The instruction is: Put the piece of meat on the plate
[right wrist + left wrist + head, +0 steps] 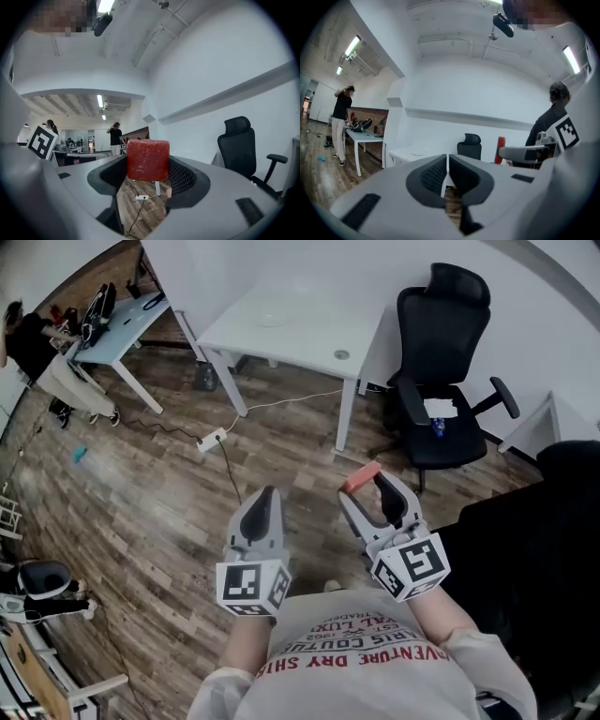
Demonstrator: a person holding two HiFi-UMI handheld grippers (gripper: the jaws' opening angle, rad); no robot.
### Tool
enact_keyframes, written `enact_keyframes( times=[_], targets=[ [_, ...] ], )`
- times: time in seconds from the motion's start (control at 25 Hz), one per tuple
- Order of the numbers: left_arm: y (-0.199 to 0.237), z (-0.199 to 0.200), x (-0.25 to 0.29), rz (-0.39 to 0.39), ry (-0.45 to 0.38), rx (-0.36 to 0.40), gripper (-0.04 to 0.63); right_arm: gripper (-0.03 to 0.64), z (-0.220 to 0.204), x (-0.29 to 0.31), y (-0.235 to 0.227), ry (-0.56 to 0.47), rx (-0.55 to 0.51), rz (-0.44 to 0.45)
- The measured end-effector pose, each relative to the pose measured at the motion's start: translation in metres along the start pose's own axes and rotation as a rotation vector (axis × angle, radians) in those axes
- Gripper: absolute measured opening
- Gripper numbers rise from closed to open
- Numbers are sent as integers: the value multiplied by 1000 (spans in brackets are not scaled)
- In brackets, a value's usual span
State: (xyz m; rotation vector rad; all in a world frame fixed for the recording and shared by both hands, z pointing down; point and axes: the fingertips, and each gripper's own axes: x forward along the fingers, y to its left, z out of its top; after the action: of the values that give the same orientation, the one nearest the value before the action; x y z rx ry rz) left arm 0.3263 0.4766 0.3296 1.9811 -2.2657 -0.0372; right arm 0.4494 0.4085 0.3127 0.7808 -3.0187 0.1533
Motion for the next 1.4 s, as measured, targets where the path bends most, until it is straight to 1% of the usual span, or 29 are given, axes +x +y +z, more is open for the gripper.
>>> enact_keyframes(
  times=[0.16, 0.28, 0.44, 0.64, 0.92, 1.08, 1.2, 1.28, 1.4],
  targets=[
    [11, -6, 13, 28, 3, -21, 5, 278, -9, 16, -11, 25, 0, 6],
    [25, -12, 30, 31, 19, -34, 6, 279, -17, 35, -18, 47, 17, 0],
    [53, -9, 66, 20, 9, -35, 5, 278, -20, 76, -31, 56, 24, -21],
    [103, 4, 123, -19, 11, -30, 5, 278, -13, 146, -45, 54, 31, -61],
    [198, 35, 204, -69, 7, -22, 5, 278, 7, 262, -55, 40, 29, -121],
    [248, 46, 245, -84, 3, -31, 5, 278, 12, 325, -58, 35, 41, -135],
    [274, 49, 269, -99, 9, -30, 5, 278, 14, 362, -62, 31, 50, -144],
    [288, 51, 282, -107, 11, -54, 5, 278, 14, 383, -62, 38, 58, -142],
    [300, 47, 298, -113, 24, -113, 5, 278, 11, 411, -64, 62, 88, -124]
  ],
)
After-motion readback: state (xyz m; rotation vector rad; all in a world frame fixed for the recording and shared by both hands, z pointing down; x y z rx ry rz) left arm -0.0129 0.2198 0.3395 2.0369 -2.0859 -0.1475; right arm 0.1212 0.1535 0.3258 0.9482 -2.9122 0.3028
